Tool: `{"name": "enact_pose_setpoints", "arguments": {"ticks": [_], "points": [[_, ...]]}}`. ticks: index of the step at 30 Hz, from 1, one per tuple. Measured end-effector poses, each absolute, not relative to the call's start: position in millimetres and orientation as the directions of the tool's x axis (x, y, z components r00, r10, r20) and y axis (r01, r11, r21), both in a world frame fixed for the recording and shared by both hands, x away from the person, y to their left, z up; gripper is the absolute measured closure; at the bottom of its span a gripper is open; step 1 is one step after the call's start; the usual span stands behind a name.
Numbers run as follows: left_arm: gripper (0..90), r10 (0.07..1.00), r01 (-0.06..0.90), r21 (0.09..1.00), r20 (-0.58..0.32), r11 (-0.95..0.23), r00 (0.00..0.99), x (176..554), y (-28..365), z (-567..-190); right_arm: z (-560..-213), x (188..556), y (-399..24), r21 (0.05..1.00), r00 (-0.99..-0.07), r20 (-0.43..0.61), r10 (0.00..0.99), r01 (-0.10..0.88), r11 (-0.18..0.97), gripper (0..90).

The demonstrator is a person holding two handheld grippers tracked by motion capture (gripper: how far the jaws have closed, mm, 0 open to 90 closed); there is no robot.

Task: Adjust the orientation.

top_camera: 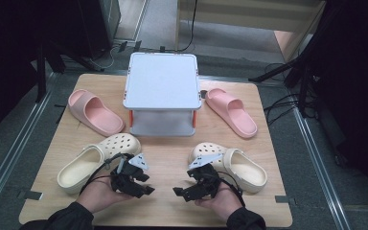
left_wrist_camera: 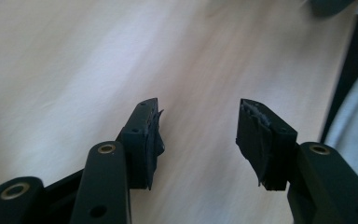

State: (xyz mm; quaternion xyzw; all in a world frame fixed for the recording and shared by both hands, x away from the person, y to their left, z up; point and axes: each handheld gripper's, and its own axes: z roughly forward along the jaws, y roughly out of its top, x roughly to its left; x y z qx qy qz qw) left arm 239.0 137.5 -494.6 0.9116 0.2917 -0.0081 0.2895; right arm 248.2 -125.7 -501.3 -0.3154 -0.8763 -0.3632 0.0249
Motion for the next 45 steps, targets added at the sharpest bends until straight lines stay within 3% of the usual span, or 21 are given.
{"name": "enact_pose_setpoints", "arguments": {"ticks": [6,8,11,17,19,21,37,45], "points": [[39.4,0.511,0.498,0.561,-0.148,-0.662,0.847,239.4,146.1,-487.5,-483.1,250.2,-139.2,0.687,-0.820,0.260,0.510,0.528,0.499,23.6],[41.1,0.504,0.488,0.563,-0.141,-0.668,0.852,240.4,148.6,-486.5,-483.8,252.2,-140.3,0.677,-0.815,0.250,0.523,0.533,0.508,24.5],[46.1,0.494,0.474,0.577,-0.135,-0.666,0.859,240.3,151.7,-483.8,-485.1,250.8,-140.4,0.675,-0.839,0.197,0.508,0.492,0.550,34.1],[46.1,0.512,0.493,0.583,-0.148,-0.646,0.846,239.4,157.6,-478.8,-480.0,246.1,-140.3,0.711,-0.846,0.180,0.501,0.464,0.528,41.9],[43.3,0.541,0.531,0.565,-0.170,-0.631,0.824,240.8,159.7,-477.8,-479.4,244.1,-141.6,0.743,-0.876,0.107,0.470,0.384,0.548,45.0],[45.8,0.544,0.532,0.576,-0.172,-0.621,0.821,239.2,162.1,-476.7,-478.7,244.7,-140.6,0.732,-0.868,0.125,0.481,0.408,0.546,46.9],[45.5,0.595,0.559,0.578,-0.151,-0.594,0.789,223.1,187.6,-472.5,-479.7,260.8,-127.0,0.667,-0.853,0.236,0.465,0.490,0.561,50.2],[45.7,0.630,0.588,0.575,-0.154,-0.570,0.761,215.2,203.5,-464.4,-482.1,260.5,-116.6,0.637,-0.884,0.186,0.429,0.441,0.632,49.3]]}}
